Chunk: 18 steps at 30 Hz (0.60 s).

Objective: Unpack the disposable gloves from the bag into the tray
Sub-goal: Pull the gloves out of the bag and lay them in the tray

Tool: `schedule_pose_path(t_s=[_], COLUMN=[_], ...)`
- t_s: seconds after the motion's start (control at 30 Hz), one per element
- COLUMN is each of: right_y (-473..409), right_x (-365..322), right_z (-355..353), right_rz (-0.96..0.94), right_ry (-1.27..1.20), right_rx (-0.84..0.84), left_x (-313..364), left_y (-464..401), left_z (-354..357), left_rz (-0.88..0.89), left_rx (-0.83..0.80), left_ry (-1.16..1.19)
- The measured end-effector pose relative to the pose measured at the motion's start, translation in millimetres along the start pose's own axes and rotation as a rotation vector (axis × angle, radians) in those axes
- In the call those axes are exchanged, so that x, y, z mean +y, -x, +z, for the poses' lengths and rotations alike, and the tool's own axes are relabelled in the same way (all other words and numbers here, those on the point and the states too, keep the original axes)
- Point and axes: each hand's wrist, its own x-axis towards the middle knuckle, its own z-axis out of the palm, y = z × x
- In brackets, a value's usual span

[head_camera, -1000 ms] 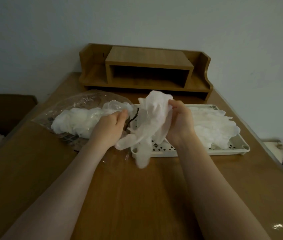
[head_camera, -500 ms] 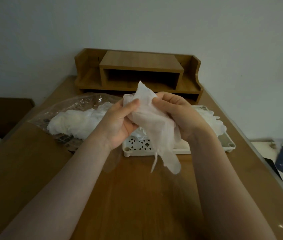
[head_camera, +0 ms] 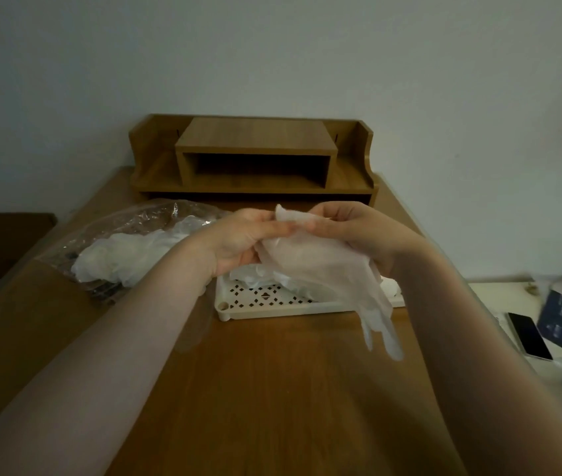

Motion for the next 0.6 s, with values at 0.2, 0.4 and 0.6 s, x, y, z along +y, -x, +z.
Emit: schedule_pose_path(t_s=[0.2,0.4,0.6], right_y=[2,-3,-17], right_x=[13,24,-6], right_z=[-49,-88,-105], right_rz=[0.255,0.187,-0.186], right_ry=[0.049,0.038,0.204], right_rx=[-0.219,0.111,0.634], left_x=[8,23,54], left_y=[-17,-47,-76], left_z=[1,3,6], left_rz=[0.092,0.189,0.353], left_rx=[0.069,0.172,0.399], left_ry=[-0.003,-0.129,-0.252])
